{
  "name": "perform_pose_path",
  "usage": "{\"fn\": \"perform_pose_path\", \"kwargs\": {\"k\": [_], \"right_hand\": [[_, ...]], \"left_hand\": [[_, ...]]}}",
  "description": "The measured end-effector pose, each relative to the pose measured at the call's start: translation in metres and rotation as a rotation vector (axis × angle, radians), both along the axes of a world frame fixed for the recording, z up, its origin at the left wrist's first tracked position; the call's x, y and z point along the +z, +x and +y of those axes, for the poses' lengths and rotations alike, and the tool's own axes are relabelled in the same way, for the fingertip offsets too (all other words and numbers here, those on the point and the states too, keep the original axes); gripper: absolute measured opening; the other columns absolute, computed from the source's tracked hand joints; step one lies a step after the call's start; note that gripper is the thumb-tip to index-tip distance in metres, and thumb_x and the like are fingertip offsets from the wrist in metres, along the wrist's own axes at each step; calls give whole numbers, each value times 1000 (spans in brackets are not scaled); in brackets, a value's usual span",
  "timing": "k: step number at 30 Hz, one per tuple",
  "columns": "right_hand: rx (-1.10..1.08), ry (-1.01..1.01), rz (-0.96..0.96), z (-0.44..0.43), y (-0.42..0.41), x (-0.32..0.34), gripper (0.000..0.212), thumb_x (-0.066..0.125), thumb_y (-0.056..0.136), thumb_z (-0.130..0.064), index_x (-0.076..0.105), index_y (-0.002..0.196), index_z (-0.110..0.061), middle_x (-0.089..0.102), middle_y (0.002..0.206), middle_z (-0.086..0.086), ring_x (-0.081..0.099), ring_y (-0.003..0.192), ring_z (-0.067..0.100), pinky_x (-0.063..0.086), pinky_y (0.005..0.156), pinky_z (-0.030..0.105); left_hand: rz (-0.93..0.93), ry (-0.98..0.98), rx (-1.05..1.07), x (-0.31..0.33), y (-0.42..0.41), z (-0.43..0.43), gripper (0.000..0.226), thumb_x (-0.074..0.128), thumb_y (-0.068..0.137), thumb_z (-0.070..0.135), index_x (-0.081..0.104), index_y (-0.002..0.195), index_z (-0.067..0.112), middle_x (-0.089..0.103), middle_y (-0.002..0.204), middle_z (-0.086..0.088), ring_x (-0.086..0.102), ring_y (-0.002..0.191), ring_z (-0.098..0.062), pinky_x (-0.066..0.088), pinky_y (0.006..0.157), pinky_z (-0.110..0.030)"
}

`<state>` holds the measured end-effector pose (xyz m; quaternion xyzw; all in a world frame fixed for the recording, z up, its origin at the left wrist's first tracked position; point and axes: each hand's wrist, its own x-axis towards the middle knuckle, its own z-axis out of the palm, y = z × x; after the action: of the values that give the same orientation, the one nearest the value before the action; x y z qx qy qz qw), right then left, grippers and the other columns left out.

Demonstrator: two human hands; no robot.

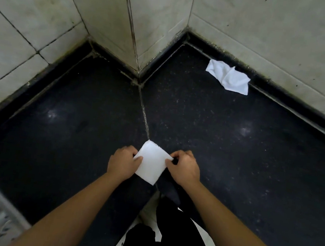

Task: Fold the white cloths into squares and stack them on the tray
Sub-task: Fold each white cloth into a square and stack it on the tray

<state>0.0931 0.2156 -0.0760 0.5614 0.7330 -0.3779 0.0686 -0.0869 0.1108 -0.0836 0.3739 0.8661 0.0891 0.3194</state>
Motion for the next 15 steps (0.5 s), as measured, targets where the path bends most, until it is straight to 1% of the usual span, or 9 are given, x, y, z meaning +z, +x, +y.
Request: {"fn": "perform_pose_path", "kwargs": {"k": [2,3,5,7,9,11,13,14,15], "right_hand": [[-28,-72,51,1,-1,3,12,67,87,-35,66,96,-29,59,105,-6,59,97,14,48,74,27],[-58,-127,105,2,-1,5,7,68,86,-31,65,92,-28,63,100,-8,61,93,12,48,74,25],[-144,-253,261,2,1,12,9,73,85,-22,65,86,-27,68,92,-8,64,90,11,48,78,23],[-220,-316,415,2,2,31,13,75,85,-15,68,92,-23,69,91,-3,65,87,12,51,75,19],[-251,-367,542,3,0,63,23,76,86,-12,69,106,-20,71,96,3,68,87,12,51,70,11],[-241,-400,656,6,-1,99,33,76,87,-13,68,118,-21,74,104,6,71,97,12,51,73,10],[-225,-430,752,6,0,131,30,74,89,-13,70,118,-16,75,108,6,70,102,11,51,76,11],[-214,-435,785,5,3,146,27,73,90,-13,71,117,-14,76,108,6,70,103,12,52,78,12],[-214,-441,806,4,6,156,25,71,91,-15,72,116,-12,76,109,6,70,105,14,53,83,17]], "left_hand": [[-61,-6,22,1,2,-11,14,65,89,33,57,82,22,62,91,-2,59,86,-22,47,70,-34],[-113,1,57,3,3,-16,15,66,88,30,56,79,23,62,89,-1,59,83,-20,45,68,-33],[-279,44,204,10,8,-24,13,68,86,22,58,79,19,63,87,0,59,81,-18,44,66,-31],[-460,123,383,26,11,-33,8,70,84,13,61,85,13,66,89,-3,61,81,-19,47,69,-31],[-622,190,489,49,12,-39,12,70,84,8,62,93,12,70,97,-6,66,86,-19,53,75,-35],[-770,258,495,76,13,-40,27,69,86,5,61,109,17,70,108,-5,69,95,-18,55,84,-36],[-907,349,420,104,15,-39,41,66,87,4,59,123,25,71,116,-3,69,104,-19,56,91,-39],[-971,396,362,117,17,-38,44,66,89,6,58,127,27,71,118,-2,68,107,-19,55,94,-41],[-1017,439,312,128,20,-36,42,65,91,12,59,129,29,70,120,0,67,110,-18,54,96,-42]]}}
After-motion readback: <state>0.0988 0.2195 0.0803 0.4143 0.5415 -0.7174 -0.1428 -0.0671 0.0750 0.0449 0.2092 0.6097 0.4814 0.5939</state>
